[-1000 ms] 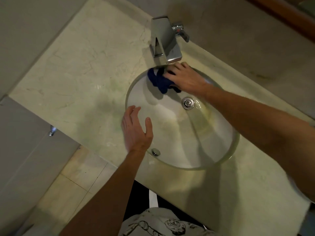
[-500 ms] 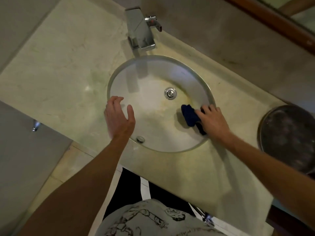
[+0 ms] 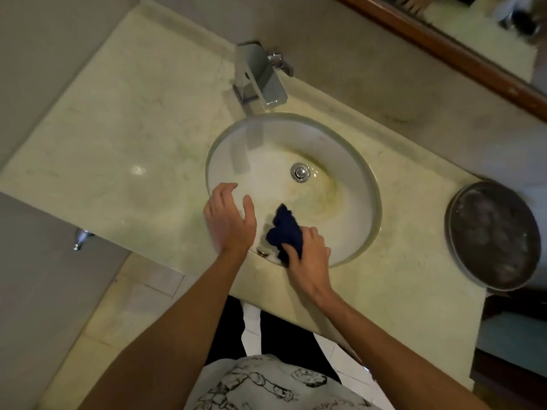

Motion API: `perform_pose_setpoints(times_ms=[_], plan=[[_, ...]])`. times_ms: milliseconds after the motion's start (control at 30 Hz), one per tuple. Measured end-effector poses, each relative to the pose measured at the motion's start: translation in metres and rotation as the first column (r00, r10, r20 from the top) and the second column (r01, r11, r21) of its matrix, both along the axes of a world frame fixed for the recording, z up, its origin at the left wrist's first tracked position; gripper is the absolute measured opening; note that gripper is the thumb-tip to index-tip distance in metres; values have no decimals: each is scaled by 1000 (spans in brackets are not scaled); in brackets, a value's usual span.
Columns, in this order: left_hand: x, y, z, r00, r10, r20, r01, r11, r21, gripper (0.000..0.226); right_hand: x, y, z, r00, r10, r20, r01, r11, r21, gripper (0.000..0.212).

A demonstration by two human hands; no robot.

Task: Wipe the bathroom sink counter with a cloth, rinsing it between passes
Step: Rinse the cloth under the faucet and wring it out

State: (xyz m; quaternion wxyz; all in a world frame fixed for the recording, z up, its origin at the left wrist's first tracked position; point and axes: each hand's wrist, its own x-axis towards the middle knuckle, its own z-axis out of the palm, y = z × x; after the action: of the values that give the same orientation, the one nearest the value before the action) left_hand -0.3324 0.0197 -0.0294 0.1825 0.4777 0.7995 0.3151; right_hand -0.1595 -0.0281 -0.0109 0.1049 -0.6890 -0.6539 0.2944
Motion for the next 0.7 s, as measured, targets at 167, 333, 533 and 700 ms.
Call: perform_pose_setpoints(times_ms=[167,333,533,700], plan=[[-2,8,21,782,-130,610,256,959,-124,83,-20,49,23,909,-286,-304,315,948,52,26],[5,65,45,529,-175,831,374,927,-43,99,-61,97,35,823,-203,-530,266,963,45,34],[-21,127,26,539,-92,837,266,962,-66,51,-39,154,29,898,-17,-439,-6,999,-52,50],[-24,149,5,513,-118,850,269,963,-29,41,-32,235,55,865,-303,-401,394,904,167,30]])
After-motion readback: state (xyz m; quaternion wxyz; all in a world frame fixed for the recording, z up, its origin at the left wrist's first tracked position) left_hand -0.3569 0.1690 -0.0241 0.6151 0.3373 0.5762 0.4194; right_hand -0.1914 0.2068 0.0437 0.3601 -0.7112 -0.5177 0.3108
